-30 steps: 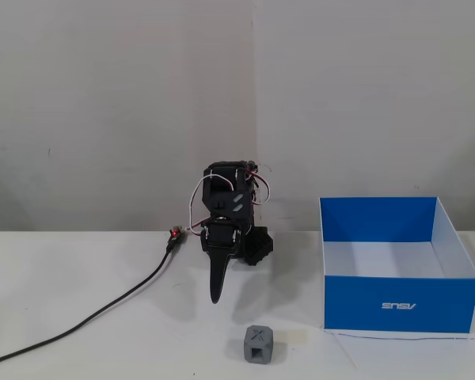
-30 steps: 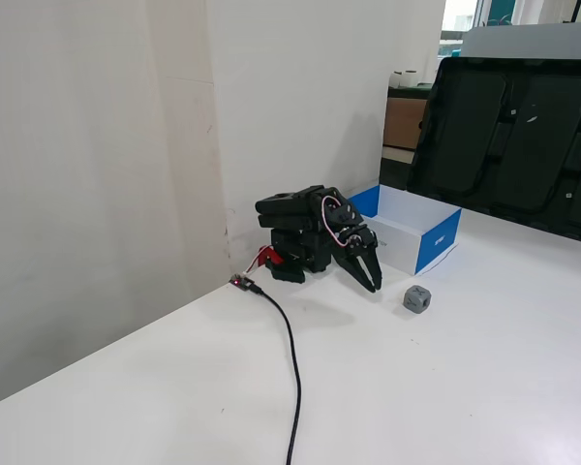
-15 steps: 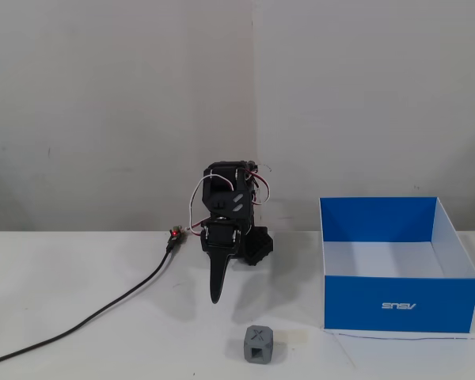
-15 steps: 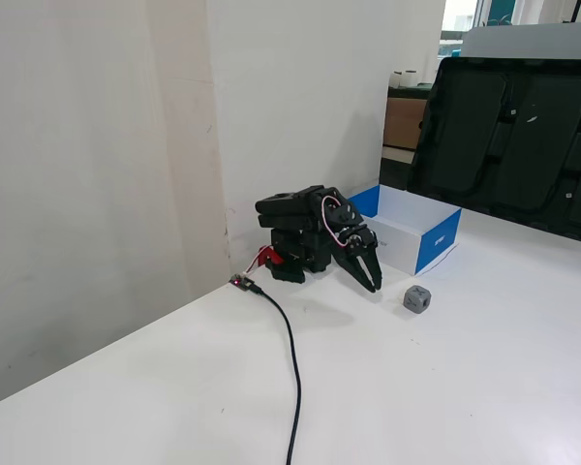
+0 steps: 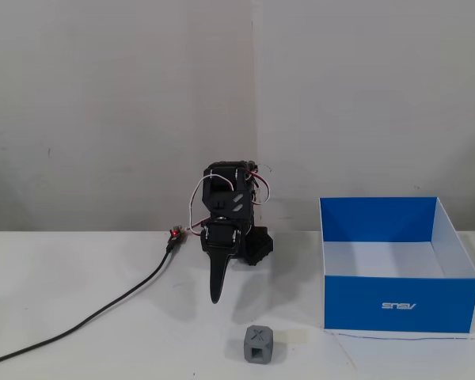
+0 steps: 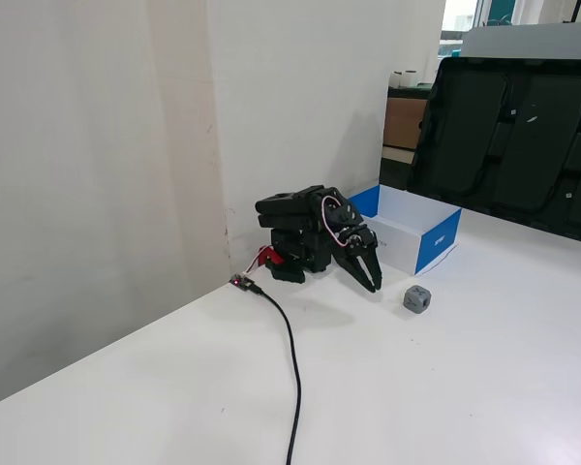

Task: Pick the gray block and keep it in the box.

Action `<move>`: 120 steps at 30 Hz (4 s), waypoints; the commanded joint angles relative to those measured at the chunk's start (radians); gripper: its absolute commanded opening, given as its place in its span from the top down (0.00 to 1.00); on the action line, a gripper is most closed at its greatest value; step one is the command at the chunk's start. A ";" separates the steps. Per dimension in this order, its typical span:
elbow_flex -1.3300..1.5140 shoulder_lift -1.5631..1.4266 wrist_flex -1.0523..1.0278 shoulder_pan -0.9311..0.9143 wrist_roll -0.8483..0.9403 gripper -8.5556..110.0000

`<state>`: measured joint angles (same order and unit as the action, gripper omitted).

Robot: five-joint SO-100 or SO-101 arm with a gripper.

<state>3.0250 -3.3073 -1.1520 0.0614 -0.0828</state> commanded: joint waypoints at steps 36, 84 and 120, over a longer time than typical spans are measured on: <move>-0.137 -0.100 -0.060 0.002 -0.043 0.93; -0.836 1.014 0.044 0.298 -0.575 0.73; -1.117 1.675 0.091 0.350 -0.723 0.72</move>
<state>1.9972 -1.6306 -1.0738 0.4157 -0.7977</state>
